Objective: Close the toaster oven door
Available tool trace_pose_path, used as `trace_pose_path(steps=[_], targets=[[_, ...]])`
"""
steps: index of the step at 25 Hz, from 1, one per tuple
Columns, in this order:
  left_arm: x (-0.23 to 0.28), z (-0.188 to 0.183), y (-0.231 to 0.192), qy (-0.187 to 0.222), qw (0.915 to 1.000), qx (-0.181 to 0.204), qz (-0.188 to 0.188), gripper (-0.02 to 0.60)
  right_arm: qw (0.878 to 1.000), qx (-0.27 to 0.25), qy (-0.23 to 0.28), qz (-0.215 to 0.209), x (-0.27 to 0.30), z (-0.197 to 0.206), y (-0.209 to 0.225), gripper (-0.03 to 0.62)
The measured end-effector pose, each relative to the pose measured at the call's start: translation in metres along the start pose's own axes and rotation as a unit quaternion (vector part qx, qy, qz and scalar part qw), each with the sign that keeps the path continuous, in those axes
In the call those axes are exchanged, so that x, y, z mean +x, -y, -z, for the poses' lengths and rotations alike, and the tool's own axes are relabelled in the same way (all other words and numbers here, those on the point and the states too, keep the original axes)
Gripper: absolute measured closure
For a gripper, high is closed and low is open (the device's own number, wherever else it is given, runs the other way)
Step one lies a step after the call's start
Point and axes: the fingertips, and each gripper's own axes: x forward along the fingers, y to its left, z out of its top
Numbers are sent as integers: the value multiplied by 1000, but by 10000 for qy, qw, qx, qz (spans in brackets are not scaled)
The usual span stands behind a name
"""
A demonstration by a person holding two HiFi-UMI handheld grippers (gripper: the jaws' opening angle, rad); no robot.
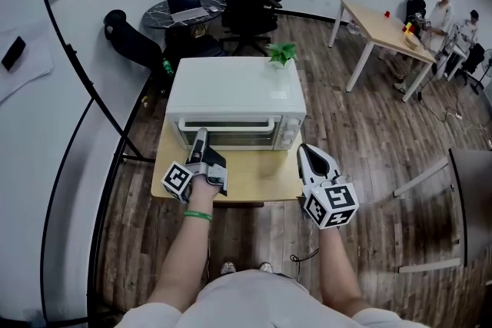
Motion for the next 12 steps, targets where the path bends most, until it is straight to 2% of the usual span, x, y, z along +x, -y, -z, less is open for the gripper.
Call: trace_pose_path(steps=[4, 8, 12], targets=[[-16, 2, 3, -65, 9999, 80, -49, 422, 9999, 21, -2, -101, -1, 2, -11, 594], [-29, 0, 8, -40, 9997, 237, -73, 525, 9998, 25, 13, -172, -4, 2, -19, 594], [-38, -2, 12, -25, 9995, 298, -127, 562, 9998, 30, 39, -196, -6, 0, -23, 594]])
